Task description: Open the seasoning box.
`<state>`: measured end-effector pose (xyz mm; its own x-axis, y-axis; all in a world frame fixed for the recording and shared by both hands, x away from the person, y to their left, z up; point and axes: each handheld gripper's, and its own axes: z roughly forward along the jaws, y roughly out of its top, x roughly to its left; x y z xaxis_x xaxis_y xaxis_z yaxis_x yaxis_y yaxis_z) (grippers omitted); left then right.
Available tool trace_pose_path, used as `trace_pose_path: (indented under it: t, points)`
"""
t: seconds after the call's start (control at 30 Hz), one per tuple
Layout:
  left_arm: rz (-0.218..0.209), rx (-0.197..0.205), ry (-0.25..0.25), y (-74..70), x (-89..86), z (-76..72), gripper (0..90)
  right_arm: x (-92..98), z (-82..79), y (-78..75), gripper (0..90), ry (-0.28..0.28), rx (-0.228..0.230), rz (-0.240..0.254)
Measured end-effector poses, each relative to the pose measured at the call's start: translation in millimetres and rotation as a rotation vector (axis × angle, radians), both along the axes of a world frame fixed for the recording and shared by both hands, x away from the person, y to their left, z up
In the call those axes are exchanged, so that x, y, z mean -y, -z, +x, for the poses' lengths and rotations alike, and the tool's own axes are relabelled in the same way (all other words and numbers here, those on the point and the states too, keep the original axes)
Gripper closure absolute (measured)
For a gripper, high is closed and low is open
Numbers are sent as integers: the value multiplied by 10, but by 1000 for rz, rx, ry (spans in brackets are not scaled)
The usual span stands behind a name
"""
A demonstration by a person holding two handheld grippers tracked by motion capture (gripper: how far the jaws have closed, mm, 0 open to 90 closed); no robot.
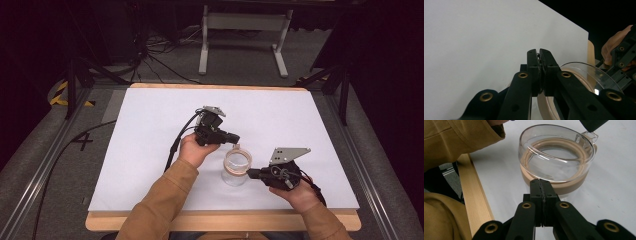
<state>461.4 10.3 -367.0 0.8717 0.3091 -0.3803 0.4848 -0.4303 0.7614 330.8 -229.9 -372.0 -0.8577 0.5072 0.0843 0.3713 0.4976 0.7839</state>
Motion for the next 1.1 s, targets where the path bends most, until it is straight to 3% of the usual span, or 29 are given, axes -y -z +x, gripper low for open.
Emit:
trace_pose_path:
  t: [0.1, 0.27, 0.77, 1.1]
  points:
    - [13, 11, 2, -13, -6, -7, 873, 1, -4, -8, 899, 2, 2, 4]
    - [1, 32, -16, -66, -80, -18, 862, 14, -7, -29, 899, 3, 14, 20]
    - [-40, 78, -76, -243, -522, -156, 812, -25, 33, -178, 899, -5, 93, 70]
    - [-35, 95, -109, -275, -749, -266, 788, -36, 115, -263, 899, -10, 128, 109]
